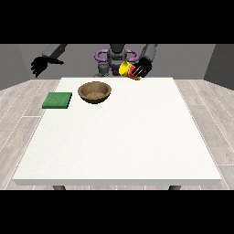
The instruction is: Pick the cup and pour the ball into the bowl, then pick the bowl and place it on the pad
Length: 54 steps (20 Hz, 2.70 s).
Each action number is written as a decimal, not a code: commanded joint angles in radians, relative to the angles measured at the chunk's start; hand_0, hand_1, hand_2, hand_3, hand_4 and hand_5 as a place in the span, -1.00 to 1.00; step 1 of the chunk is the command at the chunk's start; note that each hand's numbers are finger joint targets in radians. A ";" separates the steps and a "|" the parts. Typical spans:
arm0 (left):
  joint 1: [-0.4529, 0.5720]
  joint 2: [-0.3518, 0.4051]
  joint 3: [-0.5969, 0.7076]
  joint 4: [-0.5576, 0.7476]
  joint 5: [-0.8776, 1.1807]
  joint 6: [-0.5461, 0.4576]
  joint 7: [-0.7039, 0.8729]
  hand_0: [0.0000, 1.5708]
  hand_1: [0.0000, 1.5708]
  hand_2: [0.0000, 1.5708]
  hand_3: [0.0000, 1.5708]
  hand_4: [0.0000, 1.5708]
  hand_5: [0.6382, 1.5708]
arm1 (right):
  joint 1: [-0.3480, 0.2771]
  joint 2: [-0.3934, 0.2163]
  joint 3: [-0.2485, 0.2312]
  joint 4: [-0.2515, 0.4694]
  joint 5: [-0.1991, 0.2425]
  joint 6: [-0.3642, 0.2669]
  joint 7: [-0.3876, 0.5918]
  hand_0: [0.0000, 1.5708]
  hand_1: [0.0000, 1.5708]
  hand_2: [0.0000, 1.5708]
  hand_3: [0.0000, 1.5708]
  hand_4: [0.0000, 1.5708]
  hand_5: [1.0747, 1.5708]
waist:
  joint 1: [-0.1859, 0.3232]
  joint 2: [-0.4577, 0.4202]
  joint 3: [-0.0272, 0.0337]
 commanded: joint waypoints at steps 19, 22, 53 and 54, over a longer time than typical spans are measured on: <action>-0.185 -0.055 -0.454 -0.100 -0.585 -0.103 0.609 -0.30 -0.30 1.00 1.00 0.13 1.00 | -0.171 -0.021 0.028 0.151 0.062 -0.061 -0.031 -1.00 -1.00 -1.00 -0.72 -1.00 0.85 | 0.009 0.061 -0.0003; -0.175 -0.055 -0.435 -0.058 -0.634 -0.110 0.626 -0.53 -0.53 1.00 1.00 0.14 1.00 | -0.199 0.022 0.055 0.102 0.054 -0.063 0.013 -1.00 -1.00 -1.00 -0.65 -1.00 0.83 | -0.049 0.043 -0.0012; -0.270 -0.025 -0.396 -0.223 -0.780 -0.420 0.471 -1.00 -1.00 1.00 1.00 0.69 0.56 | -0.201 0.009 0.032 0.191 0.021 -0.027 0.010 -1.00 -1.00 -1.00 -1.00 -0.45 0.94 | 0.041 0.086 -0.0035; -0.258 -0.021 -0.341 -0.272 -0.728 -0.408 0.476 -1.00 -1.00 1.00 1.00 0.62 0.75 | -0.170 -0.020 0.009 0.214 0.007 -0.018 0.017 -1.00 -1.00 -1.00 -1.00 -0.45 0.94 | 0.066 0.053 -0.0037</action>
